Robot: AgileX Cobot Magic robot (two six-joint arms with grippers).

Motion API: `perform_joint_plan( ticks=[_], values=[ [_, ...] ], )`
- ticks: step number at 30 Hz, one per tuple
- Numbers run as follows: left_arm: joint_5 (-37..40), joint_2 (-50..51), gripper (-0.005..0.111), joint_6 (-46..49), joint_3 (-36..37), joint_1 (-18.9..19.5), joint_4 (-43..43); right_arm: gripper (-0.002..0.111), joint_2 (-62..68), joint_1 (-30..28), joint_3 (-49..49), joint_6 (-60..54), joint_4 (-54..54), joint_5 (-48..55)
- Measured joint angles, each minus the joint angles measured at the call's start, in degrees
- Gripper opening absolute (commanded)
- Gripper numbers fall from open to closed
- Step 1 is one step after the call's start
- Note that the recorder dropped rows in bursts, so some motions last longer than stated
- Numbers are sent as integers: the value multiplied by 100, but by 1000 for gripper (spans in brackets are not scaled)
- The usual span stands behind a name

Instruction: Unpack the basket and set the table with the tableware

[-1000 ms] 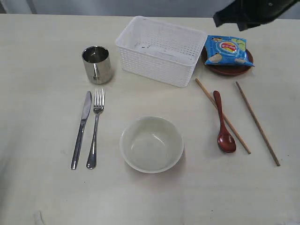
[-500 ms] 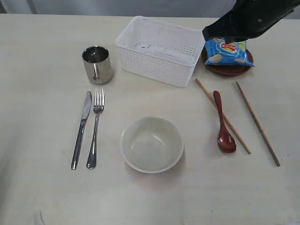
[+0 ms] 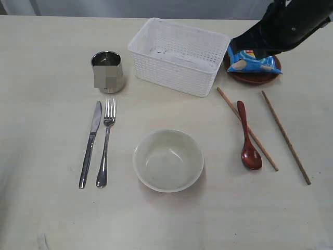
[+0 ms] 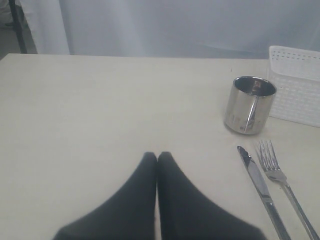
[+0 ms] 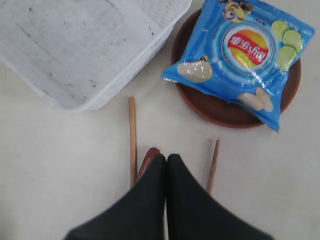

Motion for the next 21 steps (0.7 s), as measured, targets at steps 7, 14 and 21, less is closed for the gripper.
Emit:
perform_joint_plan(
  ticks=[7,14,21],
  values=[
    [0,0,0,0,0,0,0,-1,0,0,514,63,95,513],
    [0,0,0,0,0,0,0,0,24,0,1235,168,548,500],
    [0,0,0,0,0,0,0,0,352,401,1344,168,610,289]
  ],
)
